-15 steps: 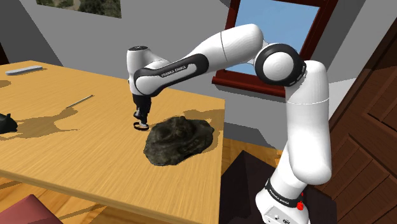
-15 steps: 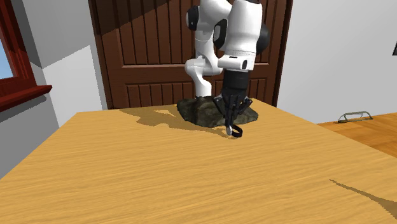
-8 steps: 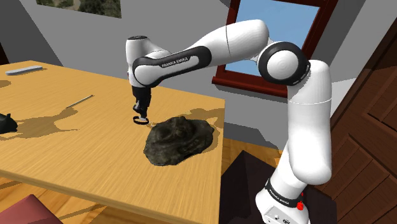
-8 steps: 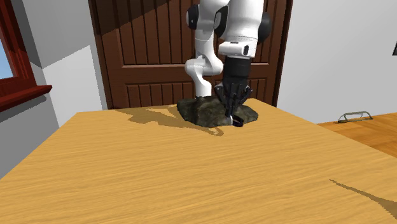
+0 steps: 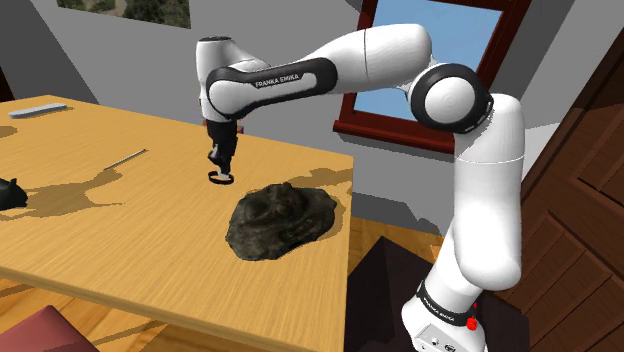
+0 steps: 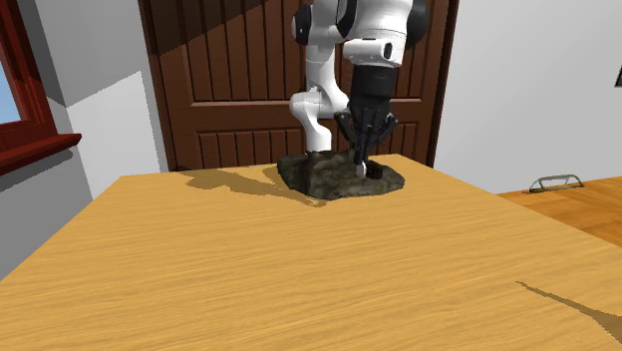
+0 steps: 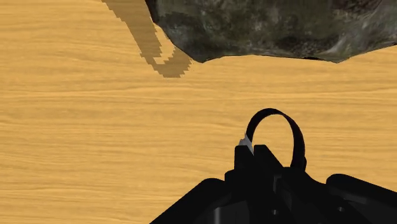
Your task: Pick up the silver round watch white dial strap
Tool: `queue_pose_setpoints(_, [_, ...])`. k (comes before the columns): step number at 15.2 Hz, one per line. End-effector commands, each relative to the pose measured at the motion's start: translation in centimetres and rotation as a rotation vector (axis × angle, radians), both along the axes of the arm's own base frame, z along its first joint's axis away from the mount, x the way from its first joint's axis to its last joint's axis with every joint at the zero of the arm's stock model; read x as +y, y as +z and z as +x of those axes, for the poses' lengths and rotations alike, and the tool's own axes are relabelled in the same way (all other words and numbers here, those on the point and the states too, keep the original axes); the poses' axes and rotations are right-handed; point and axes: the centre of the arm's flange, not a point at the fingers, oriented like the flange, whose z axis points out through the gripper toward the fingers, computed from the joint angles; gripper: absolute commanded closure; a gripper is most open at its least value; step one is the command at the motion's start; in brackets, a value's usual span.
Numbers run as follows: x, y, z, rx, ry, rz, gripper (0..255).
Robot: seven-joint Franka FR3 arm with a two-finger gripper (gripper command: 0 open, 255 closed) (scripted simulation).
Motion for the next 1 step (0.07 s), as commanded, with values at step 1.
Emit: queue_pose_setpoints(1, [-0.03,0.26,-0.05,0.001,0.0,0.0,255])
